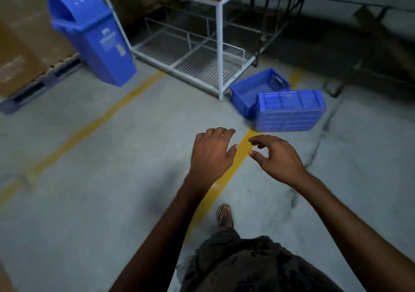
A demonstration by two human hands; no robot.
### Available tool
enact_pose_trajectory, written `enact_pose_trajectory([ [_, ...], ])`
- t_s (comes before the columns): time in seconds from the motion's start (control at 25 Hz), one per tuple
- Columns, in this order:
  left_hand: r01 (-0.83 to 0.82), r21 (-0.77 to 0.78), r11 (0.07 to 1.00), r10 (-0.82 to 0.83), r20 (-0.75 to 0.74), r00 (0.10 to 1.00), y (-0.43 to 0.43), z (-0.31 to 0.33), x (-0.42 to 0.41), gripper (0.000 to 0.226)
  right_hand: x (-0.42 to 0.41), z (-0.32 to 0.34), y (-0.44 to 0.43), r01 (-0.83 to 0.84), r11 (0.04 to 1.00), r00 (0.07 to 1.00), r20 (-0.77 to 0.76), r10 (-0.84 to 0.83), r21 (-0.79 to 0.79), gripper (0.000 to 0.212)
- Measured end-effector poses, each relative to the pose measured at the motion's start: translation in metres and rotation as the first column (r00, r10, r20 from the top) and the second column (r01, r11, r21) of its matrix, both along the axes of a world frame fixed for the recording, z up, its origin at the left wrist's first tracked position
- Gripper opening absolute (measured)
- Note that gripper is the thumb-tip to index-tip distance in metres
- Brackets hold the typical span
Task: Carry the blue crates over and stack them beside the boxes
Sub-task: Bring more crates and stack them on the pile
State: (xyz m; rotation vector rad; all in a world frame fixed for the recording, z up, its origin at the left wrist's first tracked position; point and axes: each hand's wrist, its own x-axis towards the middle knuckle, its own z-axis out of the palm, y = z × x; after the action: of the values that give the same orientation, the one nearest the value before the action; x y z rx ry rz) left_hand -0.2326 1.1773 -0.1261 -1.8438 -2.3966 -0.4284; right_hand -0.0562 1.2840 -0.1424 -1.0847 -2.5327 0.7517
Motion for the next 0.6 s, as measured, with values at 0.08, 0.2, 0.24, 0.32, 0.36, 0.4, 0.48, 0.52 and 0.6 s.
enact_pose_trajectory([
  [0.08,0.043,0.003,0.999,-0.043,0.007,0.999,0.065,-0.002,-0.015,0.042,-0.009,0.000,0.053,0.046,0.999,0.999,0.025,-0.046,-0.008,0.033],
  [0.2,0.129,-0.017,0.992,-0.129,-0.020,0.991,0.157,0.000,-0.028,0.045,-0.018,0.004,0.130,0.128,0.992,0.990,0.053,-0.127,-0.014,0.033],
  [0.24,0.164,-0.021,0.986,-0.165,-0.036,0.986,0.187,0.000,-0.031,0.047,-0.020,0.004,0.154,0.154,0.988,0.987,0.057,-0.153,-0.015,0.033],
  [0.32,0.234,-0.024,0.972,-0.235,-0.049,0.971,0.243,-0.004,-0.033,0.050,-0.019,0.002,0.203,0.205,0.979,0.976,0.072,-0.203,-0.016,0.034],
  [0.36,0.257,-0.034,0.966,-0.259,-0.052,0.965,0.269,-0.007,-0.033,0.051,-0.017,-0.002,0.228,0.223,0.975,0.972,0.084,-0.221,-0.018,0.035],
  [0.4,0.271,-0.050,0.961,-0.274,-0.049,0.961,0.295,-0.011,-0.032,0.051,-0.015,-0.007,0.253,0.233,0.972,0.968,0.095,-0.230,-0.021,0.036],
  [0.48,0.277,-0.093,0.956,-0.277,0.017,0.961,0.349,-0.026,-0.028,0.049,-0.009,-0.020,0.307,0.250,0.968,0.963,0.112,-0.245,-0.034,0.037],
  [0.52,0.270,-0.116,0.956,-0.263,0.072,0.962,0.381,-0.037,-0.024,0.049,-0.004,-0.028,0.340,0.256,0.966,0.961,0.119,-0.250,-0.040,0.038],
  [0.6,0.224,-0.149,0.963,-0.193,0.197,0.961,0.438,-0.059,-0.016,0.048,0.006,-0.049,0.405,0.249,0.967,0.963,0.123,-0.241,-0.059,0.038],
])
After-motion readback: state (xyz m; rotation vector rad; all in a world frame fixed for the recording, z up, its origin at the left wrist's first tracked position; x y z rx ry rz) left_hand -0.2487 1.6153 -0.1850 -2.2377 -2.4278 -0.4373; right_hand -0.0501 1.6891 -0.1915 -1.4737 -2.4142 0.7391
